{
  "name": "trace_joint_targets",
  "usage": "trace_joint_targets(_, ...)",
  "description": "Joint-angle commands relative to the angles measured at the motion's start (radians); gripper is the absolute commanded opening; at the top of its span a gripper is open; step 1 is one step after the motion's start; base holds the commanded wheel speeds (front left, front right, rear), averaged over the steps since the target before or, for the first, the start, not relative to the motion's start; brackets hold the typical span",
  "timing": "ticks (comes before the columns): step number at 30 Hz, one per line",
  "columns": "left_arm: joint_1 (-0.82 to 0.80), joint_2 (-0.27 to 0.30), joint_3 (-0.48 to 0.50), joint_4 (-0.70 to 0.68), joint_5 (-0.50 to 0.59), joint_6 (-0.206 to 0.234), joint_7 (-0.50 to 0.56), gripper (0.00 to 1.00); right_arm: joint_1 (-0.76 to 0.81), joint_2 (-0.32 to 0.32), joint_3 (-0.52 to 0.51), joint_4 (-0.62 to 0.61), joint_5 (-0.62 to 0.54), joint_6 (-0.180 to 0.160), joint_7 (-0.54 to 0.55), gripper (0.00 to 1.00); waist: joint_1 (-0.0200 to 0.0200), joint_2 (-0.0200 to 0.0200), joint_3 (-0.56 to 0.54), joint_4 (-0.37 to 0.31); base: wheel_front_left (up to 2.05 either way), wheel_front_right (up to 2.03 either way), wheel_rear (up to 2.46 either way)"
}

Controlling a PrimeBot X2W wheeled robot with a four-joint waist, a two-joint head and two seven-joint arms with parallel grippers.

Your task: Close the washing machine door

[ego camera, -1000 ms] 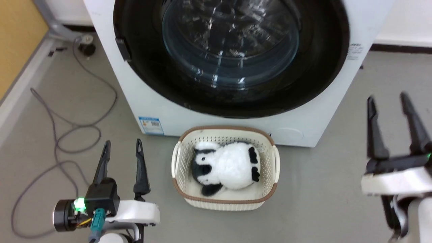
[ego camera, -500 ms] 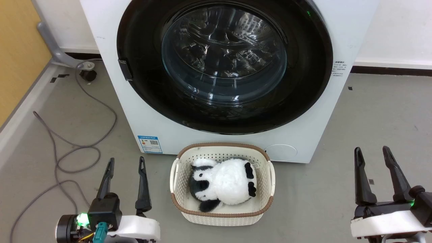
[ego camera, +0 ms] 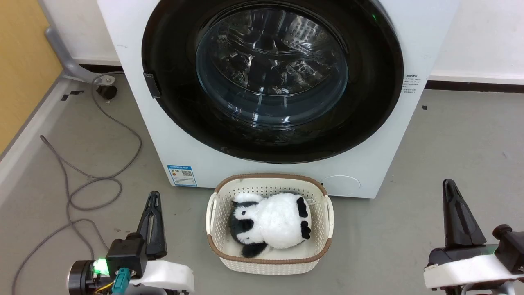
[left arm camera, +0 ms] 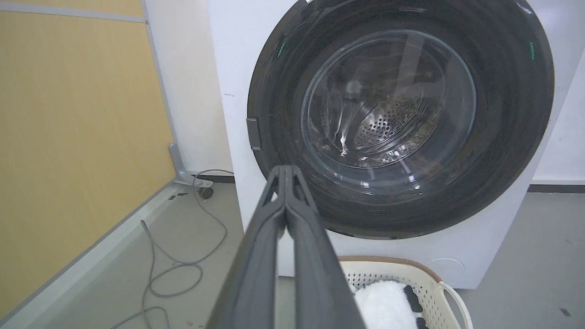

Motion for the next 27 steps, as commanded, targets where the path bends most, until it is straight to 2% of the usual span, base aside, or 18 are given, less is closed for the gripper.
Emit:
trace_joint_targets(1,0.001,0.001,0.002,-0.004,0.002,-0.007,0.006,0.00,0.001,0.001,0.004,0.000,-0.007,0.000,0.005,0.00,0.0001,0.0000,0.000,0.000,0.00,0.00,0.00)
trace_joint_targets(27,0.004,0.000,0.015,-0.015,0.008,-0.034,0.059,0.00,0.004,0.002,0.022,-0.002,-0.039,0.000,0.059,0.00,0.0001,0.0000,-0.003,0.004,0.00,0.00,0.00)
